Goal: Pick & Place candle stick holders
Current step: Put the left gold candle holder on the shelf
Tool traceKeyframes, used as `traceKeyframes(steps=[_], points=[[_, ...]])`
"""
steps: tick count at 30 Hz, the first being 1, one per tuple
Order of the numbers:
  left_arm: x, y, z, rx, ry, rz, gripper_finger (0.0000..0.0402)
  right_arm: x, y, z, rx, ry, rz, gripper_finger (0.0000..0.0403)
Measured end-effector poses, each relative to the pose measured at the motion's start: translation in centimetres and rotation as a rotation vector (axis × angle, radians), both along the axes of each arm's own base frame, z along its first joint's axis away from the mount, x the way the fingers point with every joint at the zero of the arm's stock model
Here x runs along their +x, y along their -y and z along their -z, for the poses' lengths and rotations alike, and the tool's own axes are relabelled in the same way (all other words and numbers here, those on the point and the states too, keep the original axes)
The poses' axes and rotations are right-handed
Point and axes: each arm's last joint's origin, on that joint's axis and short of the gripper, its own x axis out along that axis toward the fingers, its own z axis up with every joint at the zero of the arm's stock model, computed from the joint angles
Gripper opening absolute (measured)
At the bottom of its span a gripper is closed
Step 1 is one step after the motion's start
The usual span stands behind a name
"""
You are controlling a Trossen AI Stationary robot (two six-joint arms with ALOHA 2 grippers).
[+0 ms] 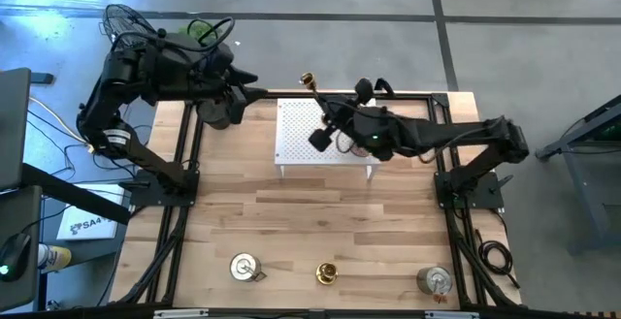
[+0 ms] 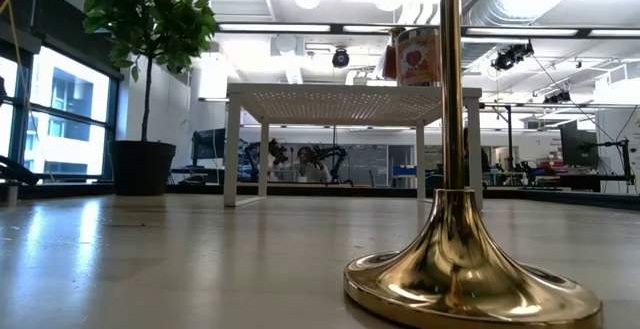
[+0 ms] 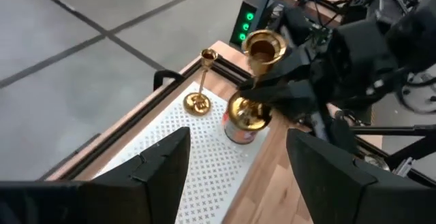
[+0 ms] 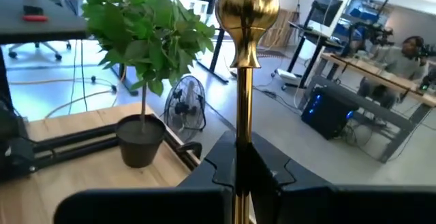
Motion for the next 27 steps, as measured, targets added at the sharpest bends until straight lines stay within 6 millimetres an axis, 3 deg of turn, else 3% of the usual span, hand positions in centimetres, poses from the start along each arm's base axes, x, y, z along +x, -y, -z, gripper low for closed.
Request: traceKeyframes(steps=[11, 20, 27], points=[[-0.8, -0.2, 0.4, 0.064, -0.075, -0.067, 0.0241, 2.0, 0.5, 1.4, 0.024, 0.145, 0.267, 0.0009], [-2.2, -0.4, -0.2, 0.236, -0.119, -0.149, 0.0241, 6.9, 0.8, 6.6, 0.005, 0.210, 0.464, 0.0009], [-2.4, -0.3, 0.2, 0.244, -0.177, -0.124, 0.0241, 7.7, 1.2, 7.4, -0.018, 0.243, 0.575, 0.0009]])
